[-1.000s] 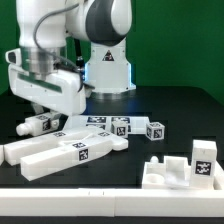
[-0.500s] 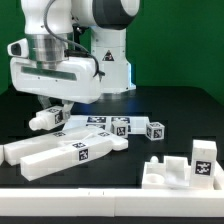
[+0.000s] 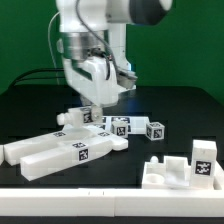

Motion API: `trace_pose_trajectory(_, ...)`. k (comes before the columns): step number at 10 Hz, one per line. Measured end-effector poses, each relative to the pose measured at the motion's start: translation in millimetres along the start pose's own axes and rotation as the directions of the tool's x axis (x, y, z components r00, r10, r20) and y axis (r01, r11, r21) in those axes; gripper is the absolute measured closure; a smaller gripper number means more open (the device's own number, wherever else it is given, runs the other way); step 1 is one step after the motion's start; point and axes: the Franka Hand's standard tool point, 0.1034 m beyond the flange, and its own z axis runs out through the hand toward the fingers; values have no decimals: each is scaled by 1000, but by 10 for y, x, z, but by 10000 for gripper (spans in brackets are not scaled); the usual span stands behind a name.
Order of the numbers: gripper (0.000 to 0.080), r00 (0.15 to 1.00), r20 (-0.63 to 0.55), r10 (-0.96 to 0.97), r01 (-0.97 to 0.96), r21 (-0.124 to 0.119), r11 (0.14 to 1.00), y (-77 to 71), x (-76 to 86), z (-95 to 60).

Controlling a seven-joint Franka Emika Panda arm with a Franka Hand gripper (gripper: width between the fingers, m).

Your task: Assemble chair

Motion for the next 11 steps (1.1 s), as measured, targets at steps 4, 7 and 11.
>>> trace_pose_trajectory(4,515,952,4,307,-307,21,952,-11,-14,23)
trace_pose_trajectory(7,515,859,-6,513,-512,22,859,103,217,0)
trace_pose_trajectory(11,515,604,-35,796,-793,75,605,351,568,76)
